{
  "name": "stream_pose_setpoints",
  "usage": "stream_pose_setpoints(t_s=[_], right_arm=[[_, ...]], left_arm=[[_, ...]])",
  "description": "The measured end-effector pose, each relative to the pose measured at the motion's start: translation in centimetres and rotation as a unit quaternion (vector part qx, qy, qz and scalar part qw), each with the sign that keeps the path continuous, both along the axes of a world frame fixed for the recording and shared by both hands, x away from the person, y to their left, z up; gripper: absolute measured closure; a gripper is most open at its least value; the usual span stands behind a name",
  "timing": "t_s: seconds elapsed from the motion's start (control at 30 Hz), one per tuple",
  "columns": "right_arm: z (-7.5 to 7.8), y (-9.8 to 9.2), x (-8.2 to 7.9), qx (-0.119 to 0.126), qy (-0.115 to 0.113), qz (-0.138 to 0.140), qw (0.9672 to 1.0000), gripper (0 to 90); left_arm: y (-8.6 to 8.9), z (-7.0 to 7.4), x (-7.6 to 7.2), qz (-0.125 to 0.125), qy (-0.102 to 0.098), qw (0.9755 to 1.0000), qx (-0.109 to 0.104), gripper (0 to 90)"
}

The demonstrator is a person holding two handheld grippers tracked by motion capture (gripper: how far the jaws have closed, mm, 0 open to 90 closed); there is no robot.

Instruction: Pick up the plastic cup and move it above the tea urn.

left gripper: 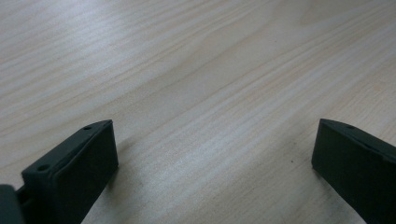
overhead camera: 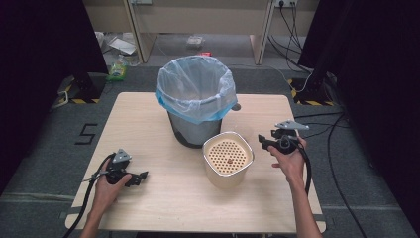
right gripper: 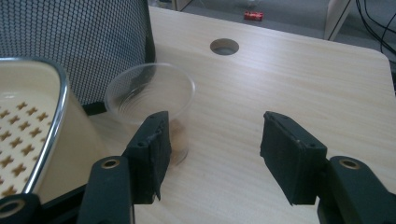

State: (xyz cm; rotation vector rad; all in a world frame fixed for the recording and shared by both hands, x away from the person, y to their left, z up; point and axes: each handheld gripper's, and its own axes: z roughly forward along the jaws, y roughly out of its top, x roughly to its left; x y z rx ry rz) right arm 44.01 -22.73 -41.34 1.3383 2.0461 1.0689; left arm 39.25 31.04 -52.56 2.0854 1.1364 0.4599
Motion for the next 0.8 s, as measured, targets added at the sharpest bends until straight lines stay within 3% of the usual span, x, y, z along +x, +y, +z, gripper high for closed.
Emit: stream_pose_setpoints(t_s=[0.43,0.8], right_arm=[[0.9,0.9,3.5,-0.003,0.019,0.007,0.9998,48.8],[-0.3,2.4,5.4,-0.016,0.046,0.030,0.9984,55.6]], left_arm=[[0.0,0.0,0.0,0.000,0.000,1.0000,0.000,0.0],[0.0,0.0,0.0,0.000,0.000,1.0000,0.000,0.0]])
